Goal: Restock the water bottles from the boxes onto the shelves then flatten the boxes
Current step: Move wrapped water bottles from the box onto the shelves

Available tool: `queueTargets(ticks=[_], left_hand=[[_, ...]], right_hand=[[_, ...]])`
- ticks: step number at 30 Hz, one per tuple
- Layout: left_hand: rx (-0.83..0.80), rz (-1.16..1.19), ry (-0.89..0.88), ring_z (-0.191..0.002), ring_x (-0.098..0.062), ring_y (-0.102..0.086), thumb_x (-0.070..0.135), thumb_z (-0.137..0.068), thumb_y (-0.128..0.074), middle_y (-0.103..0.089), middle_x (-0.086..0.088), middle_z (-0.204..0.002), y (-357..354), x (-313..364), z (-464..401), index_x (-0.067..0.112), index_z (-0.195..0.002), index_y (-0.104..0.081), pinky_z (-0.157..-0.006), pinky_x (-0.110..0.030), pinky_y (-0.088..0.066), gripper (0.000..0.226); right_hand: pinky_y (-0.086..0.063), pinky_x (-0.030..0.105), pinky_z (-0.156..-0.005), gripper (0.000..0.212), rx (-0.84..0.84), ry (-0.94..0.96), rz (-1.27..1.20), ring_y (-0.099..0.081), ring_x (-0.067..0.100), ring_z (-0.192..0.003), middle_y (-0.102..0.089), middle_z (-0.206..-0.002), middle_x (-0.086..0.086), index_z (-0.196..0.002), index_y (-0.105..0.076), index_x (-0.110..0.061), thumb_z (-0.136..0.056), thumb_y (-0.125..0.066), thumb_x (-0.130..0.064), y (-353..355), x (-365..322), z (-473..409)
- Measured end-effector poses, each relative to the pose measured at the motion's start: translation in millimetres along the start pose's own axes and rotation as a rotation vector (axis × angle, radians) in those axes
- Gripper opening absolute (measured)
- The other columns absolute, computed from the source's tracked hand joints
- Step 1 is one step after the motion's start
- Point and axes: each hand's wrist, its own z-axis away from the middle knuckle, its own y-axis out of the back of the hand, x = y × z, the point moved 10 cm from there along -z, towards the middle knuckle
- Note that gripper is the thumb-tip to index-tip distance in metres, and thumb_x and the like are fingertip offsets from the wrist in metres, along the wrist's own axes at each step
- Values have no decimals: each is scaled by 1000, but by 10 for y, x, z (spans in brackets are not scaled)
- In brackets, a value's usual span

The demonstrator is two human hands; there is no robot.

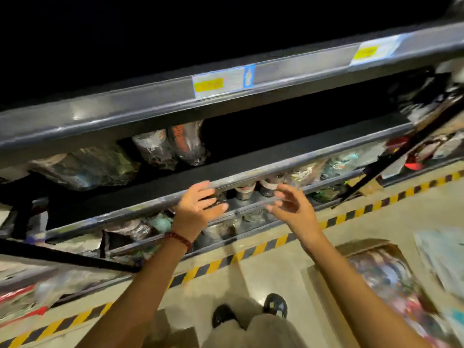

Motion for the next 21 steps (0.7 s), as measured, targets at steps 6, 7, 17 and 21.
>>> queueTargets(ticks=[6,7,17,21], left_hand=[[-290,-26,26,-112,-18,-56,8,-64,-84,-56,-2,-120,-1250,38,496,16,-120,-49,-78,-15,-53,66],[-328,-26,13,-112,-18,-56,4,-69,-81,-56,-2,-120,-1461,87,574,16,-122,-49,-75,-15,-53,63],[-661,-135,51,-110,-19,-60,31,-43,-84,-60,-2,-118,-3691,146,1272,21,-118,-52,-87,-33,-54,83],[-801,-205,96,-101,-15,-61,45,-31,-90,-57,-19,-121,-4562,-51,1615,20,-125,-48,-90,-39,-51,106]], right_hand=[[-53,18,-78,54,307,-74,-76,-58,16,-105,-58,-123,5,-124,-53,-22,-77,-74,-3,1315,286,1255],[-52,15,-76,54,360,-74,-103,-58,16,-103,-58,-123,7,-125,-52,-18,-78,-73,-1,1527,298,1458],[-52,13,-67,45,830,-67,-274,-64,4,-96,-61,-122,6,-118,-55,-23,-79,-73,-10,3355,696,3078],[-53,14,-69,46,939,-96,-297,-66,2,-89,-62,-117,7,-115,-56,-22,-81,-66,7,3959,1049,3553]])
